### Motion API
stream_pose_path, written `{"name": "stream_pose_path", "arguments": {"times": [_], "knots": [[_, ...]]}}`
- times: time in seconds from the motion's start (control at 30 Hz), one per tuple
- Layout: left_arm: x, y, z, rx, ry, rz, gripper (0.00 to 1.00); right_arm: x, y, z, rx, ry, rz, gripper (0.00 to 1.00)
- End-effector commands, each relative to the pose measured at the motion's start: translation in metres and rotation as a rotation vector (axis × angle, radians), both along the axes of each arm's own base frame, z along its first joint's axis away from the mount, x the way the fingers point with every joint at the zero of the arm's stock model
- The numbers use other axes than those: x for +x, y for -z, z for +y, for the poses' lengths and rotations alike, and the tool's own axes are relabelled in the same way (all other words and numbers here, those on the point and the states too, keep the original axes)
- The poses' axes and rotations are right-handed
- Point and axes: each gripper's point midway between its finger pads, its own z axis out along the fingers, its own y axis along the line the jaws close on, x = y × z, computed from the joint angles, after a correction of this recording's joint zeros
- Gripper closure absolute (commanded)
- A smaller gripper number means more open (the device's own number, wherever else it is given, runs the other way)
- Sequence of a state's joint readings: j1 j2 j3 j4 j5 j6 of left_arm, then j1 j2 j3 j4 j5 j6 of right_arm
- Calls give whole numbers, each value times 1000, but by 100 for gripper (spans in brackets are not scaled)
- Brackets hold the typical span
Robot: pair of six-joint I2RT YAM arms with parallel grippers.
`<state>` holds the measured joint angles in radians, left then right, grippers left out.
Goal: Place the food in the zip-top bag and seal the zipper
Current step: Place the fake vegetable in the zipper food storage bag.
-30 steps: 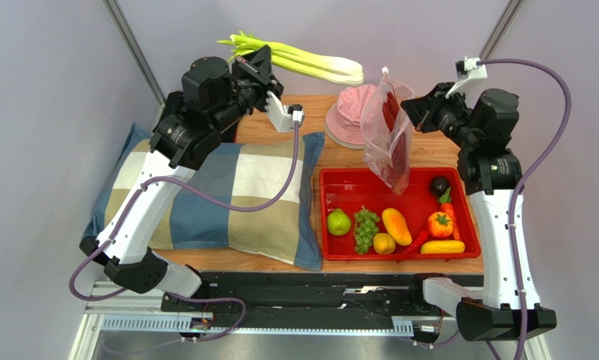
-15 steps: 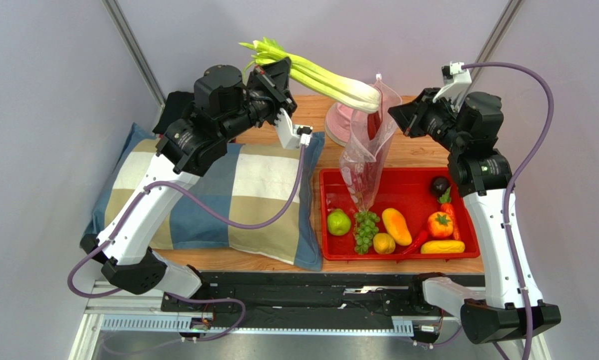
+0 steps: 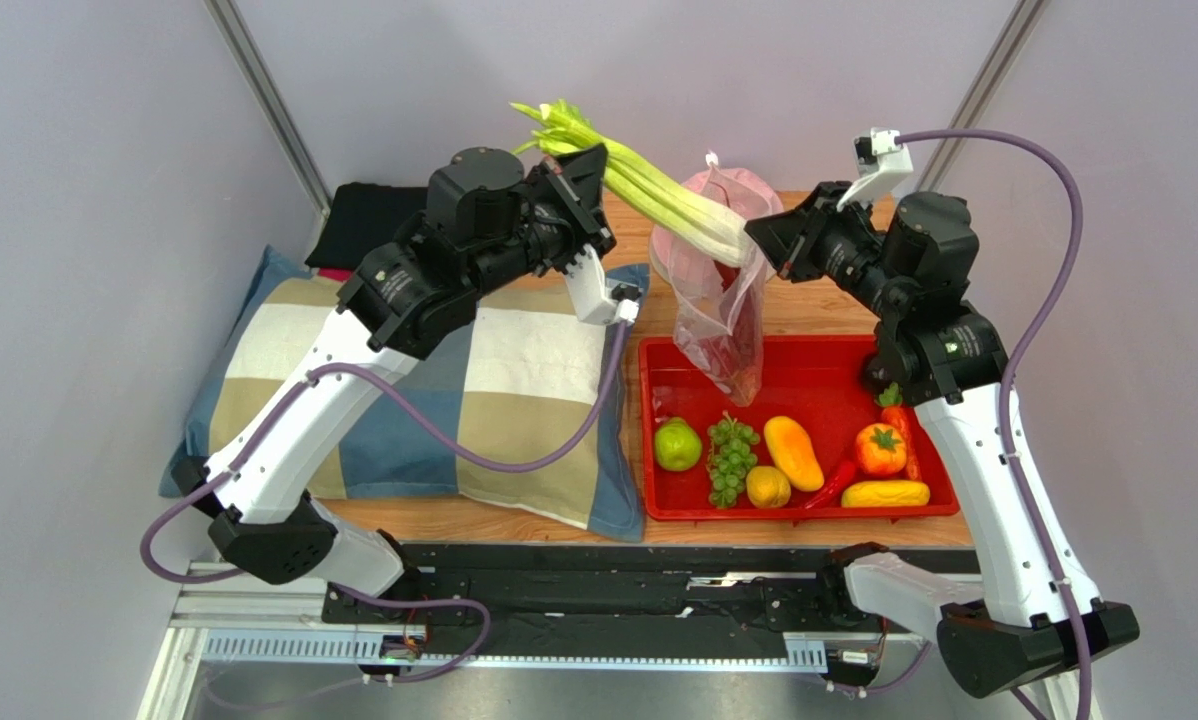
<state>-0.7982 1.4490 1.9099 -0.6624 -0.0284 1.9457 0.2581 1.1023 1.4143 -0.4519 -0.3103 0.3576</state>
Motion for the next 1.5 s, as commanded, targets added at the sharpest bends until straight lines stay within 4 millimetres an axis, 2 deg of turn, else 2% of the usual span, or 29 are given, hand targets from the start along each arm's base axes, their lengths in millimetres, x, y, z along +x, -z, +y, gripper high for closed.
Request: {"name": "stream_pose_path", "arguments": {"times": [0.0,0.2,0.47,0.67,0.87,1.1,1.33,1.47], "knots": [[4,11,-13,53,-9,-5,100,-5,-36,7,74,5,-95,100],[9,15,-21,28,-48,40,100,-10,-31,17,100,-20,-59,100],[-7,44,-40,68,-49,112,100,-10,-30,31,185,-32,10,100],[-17,55,-55,91,-34,129,100,-12,-25,36,226,1,66,100],[-24,69,-68,106,-42,162,100,-9,-30,36,269,31,79,100],[-21,90,-79,76,-117,259,100,-9,-40,38,312,21,73,100],[-16,97,-90,22,-170,303,100,-14,-43,46,348,-22,89,100],[-10,113,-92,24,-218,330,100,-16,-45,46,348,-30,89,100]]}}
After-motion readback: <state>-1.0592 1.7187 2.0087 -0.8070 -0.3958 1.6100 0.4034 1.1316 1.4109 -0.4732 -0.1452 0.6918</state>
